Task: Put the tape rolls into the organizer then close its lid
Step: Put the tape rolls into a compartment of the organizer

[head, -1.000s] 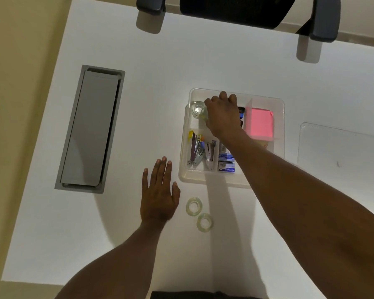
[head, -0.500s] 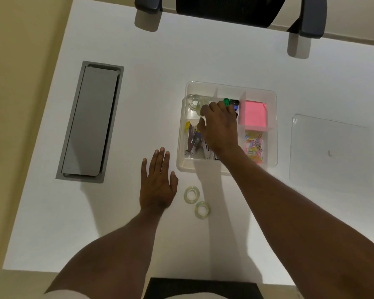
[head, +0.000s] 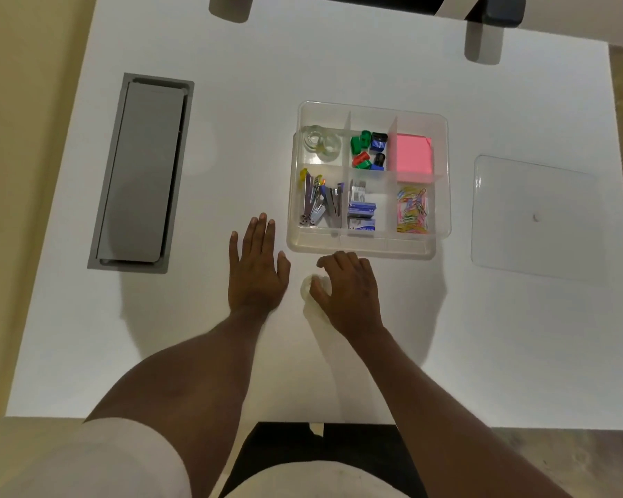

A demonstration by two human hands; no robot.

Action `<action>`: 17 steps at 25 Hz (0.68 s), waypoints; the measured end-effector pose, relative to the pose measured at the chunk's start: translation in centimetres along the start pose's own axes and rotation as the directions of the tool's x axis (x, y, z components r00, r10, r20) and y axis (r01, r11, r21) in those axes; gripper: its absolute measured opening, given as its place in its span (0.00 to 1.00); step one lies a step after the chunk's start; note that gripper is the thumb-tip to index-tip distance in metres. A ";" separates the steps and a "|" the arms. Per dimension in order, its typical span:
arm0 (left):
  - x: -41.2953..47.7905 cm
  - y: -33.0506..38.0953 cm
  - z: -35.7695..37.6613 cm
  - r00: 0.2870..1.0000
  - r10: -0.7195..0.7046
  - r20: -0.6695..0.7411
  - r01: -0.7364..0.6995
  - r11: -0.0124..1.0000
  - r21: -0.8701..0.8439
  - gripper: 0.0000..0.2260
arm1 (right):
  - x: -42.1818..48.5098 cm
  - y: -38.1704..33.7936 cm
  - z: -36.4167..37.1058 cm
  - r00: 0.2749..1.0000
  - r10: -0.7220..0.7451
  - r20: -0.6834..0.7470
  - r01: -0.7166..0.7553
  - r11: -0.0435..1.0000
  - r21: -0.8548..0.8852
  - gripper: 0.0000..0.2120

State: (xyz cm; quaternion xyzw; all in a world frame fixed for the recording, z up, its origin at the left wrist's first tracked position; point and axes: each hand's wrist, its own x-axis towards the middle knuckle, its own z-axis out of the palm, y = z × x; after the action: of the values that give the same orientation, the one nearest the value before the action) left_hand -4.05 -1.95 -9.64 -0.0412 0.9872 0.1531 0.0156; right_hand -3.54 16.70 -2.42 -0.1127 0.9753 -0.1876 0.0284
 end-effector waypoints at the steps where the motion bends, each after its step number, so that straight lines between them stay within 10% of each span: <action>1: 0.0 0.0 -0.1 1.000 0.000 0.001 0.000 1.000 -0.002 0.30 | -0.8 0.0 0.3 0.999 0.025 0.038 -0.025 1.000 0.001 0.16; 10: 0.0 -0.1 0.0 1.000 -0.015 0.018 0.015 1.000 -0.002 0.30 | -2.4 -0.7 2.1 0.978 0.122 0.168 -0.116 0.992 -0.045 0.29; 17: 0.0 0.1 -0.1 0.999 -0.010 0.041 0.010 1.000 -0.002 0.31 | 2.2 -1.7 0.2 0.996 0.009 -0.091 -0.006 1.000 0.029 0.28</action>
State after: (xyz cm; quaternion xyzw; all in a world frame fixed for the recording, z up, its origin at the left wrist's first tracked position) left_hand -4.09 -1.89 -9.48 -0.0430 0.9863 0.1548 0.0367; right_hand -5.35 14.58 -1.99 -0.1000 0.9732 -0.2064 -0.0139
